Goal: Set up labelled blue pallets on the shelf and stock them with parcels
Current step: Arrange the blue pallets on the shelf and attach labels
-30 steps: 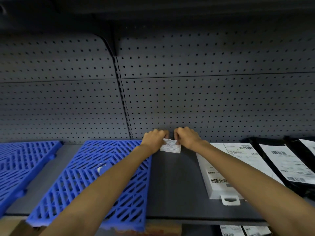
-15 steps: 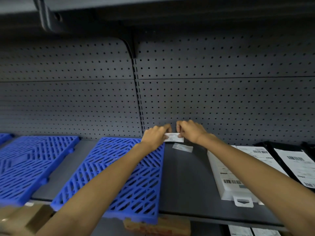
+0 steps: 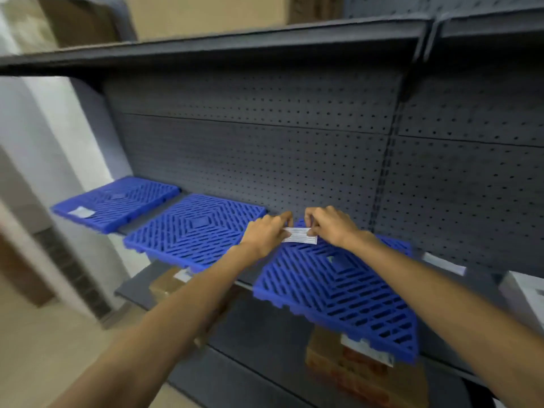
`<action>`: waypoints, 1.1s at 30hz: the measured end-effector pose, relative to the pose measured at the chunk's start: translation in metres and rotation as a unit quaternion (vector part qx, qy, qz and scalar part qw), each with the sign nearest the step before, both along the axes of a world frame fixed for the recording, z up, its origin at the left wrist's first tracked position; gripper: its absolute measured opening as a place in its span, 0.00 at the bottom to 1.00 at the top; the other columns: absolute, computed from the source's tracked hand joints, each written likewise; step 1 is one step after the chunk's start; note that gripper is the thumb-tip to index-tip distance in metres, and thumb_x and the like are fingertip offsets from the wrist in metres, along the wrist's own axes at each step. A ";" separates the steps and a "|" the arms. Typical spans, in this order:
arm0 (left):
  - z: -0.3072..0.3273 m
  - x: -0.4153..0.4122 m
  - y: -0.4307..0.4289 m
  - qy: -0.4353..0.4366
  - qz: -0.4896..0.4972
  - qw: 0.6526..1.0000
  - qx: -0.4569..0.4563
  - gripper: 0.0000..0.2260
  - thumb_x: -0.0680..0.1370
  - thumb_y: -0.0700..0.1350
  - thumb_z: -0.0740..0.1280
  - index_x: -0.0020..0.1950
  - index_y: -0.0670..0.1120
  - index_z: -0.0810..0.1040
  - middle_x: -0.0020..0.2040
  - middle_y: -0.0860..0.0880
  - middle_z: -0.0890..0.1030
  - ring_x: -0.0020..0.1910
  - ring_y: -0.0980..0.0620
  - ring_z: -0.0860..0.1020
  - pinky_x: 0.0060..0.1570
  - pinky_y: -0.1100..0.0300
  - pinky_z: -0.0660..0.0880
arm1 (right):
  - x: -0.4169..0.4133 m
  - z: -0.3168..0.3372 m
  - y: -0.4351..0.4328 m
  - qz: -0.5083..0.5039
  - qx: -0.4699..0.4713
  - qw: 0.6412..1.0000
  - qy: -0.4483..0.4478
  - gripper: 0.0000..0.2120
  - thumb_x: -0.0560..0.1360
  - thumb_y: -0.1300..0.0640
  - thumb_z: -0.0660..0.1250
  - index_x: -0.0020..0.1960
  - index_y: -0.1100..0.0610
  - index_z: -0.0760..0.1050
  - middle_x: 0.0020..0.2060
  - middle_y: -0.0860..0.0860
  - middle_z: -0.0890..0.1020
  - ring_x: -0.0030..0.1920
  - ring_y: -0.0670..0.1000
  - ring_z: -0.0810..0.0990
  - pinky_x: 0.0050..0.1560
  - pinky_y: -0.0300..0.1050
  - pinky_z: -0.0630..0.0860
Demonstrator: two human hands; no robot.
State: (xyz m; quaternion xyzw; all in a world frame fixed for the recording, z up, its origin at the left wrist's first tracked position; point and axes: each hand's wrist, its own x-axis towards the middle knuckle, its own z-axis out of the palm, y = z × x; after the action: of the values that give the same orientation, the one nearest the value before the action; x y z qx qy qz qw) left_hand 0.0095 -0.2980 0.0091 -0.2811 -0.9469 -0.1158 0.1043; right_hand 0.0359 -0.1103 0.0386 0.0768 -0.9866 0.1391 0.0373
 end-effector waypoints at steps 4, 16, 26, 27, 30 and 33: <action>0.003 0.016 -0.115 0.004 0.073 0.997 0.023 0.06 0.80 0.49 0.62 0.56 0.50 0.70 0.50 0.49 0.81 0.48 0.41 0.78 0.40 0.51 0.70 | -0.007 0.007 -0.111 0.053 -0.009 0.999 0.009 0.07 0.74 0.57 0.71 0.43 0.51 0.73 0.41 0.47 0.82 0.44 0.51 0.79 0.41 0.45 0.70; -0.014 0.028 -0.326 -0.030 0.149 0.980 0.126 0.01 0.79 0.46 0.64 0.49 0.53 0.73 0.47 0.51 0.82 0.47 0.45 0.79 0.45 0.46 0.77 | -0.007 -0.007 -0.315 0.129 -0.028 0.991 0.011 0.00 0.78 0.57 0.66 0.48 0.53 0.75 0.42 0.49 0.79 0.44 0.53 0.78 0.40 0.48 0.71; -0.018 -0.049 -0.331 -0.068 0.083 0.986 0.128 0.04 0.80 0.48 0.65 0.49 0.50 0.78 0.43 0.55 0.79 0.44 0.51 0.78 0.41 0.51 0.76 | -0.077 -0.008 -0.319 0.090 -0.009 0.990 -0.104 0.08 0.79 0.58 0.66 0.41 0.50 0.75 0.39 0.54 0.82 0.43 0.57 0.82 0.49 0.57 0.78; -0.015 -0.057 -0.330 -0.072 0.077 0.987 0.120 0.04 0.80 0.48 0.65 0.49 0.50 0.78 0.43 0.56 0.79 0.43 0.51 0.78 0.41 0.52 0.75 | -0.084 -0.005 -0.317 0.089 -0.010 0.990 -0.113 0.09 0.79 0.59 0.67 0.40 0.50 0.75 0.39 0.54 0.82 0.43 0.56 0.82 0.50 0.57 0.78; -0.004 -0.084 -0.326 -0.094 0.045 0.991 0.083 0.03 0.80 0.48 0.65 0.50 0.51 0.78 0.43 0.55 0.79 0.42 0.51 0.77 0.40 0.52 0.75 | -0.102 0.000 -0.313 0.085 -0.022 0.986 -0.145 0.09 0.78 0.60 0.68 0.40 0.51 0.75 0.37 0.51 0.81 0.42 0.52 0.83 0.52 0.53 0.80; -0.003 -0.104 -0.323 -0.116 0.009 0.991 0.072 0.03 0.79 0.46 0.67 0.47 0.54 0.77 0.39 0.51 0.81 0.42 0.48 0.80 0.40 0.50 0.76 | -0.112 -0.001 -0.309 0.081 -0.025 0.981 -0.173 0.06 0.77 0.60 0.69 0.43 0.53 0.76 0.39 0.51 0.82 0.41 0.50 0.83 0.51 0.50 0.81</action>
State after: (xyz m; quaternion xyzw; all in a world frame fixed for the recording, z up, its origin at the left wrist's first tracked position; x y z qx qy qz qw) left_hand -0.0942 -0.6207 0.0062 -0.2495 -0.9442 -0.2147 0.0145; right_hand -0.0763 -0.4194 0.0381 0.1305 -0.9649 0.1774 -0.1431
